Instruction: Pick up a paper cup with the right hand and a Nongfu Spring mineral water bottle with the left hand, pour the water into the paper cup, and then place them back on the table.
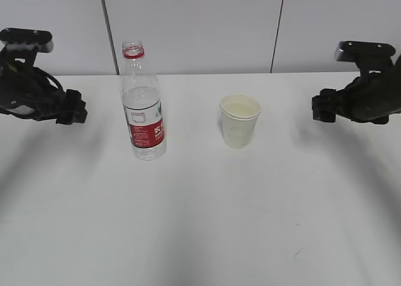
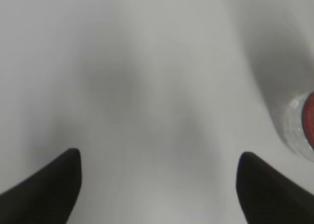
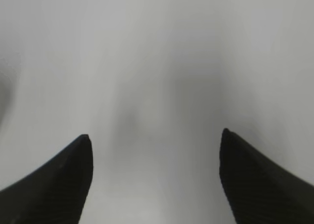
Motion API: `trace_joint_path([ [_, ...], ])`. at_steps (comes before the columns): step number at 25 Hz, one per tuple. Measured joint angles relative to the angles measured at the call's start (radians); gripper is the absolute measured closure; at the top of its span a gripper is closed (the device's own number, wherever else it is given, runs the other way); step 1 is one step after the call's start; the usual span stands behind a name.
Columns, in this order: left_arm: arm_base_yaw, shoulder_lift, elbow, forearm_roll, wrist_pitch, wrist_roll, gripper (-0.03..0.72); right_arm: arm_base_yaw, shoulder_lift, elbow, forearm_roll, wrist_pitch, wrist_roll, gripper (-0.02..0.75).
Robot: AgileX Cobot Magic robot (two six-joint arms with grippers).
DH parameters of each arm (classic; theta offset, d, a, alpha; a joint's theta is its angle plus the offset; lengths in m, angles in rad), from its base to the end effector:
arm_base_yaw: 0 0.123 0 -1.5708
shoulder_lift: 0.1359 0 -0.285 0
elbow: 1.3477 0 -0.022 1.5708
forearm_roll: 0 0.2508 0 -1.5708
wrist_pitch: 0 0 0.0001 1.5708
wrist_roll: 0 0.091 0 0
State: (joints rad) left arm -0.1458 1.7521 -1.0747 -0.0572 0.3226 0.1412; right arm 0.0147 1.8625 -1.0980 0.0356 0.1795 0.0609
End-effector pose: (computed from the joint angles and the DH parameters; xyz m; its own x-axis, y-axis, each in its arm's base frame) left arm 0.3610 -0.0547 0.2005 -0.7660 0.2002 -0.6109 0.2236 0.9739 0.0388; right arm 0.3869 0.0063 0.1735 -0.7539 0.0847 -0.6515 0.0536 0.9963 0.0675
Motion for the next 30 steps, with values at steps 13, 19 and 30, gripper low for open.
trace_joint_path([
  [13, 0.000, 0.000, -0.370, 0.005, 0.632, -0.037, 0.104, 0.000, 0.000, -0.358, 0.000, 0.683, -0.034, 0.144],
  [19, 0.000, 0.000, -0.444, 0.076, 0.782, -0.094, 0.108, 0.000, 0.000, -0.414, 0.000, 0.855, -0.052, 0.148],
  [30, 0.000, 0.000, -0.457, 0.181, 0.868, -0.131, 0.114, 0.000, 0.000, -0.446, -0.070, 0.945, -0.114, 0.148],
])
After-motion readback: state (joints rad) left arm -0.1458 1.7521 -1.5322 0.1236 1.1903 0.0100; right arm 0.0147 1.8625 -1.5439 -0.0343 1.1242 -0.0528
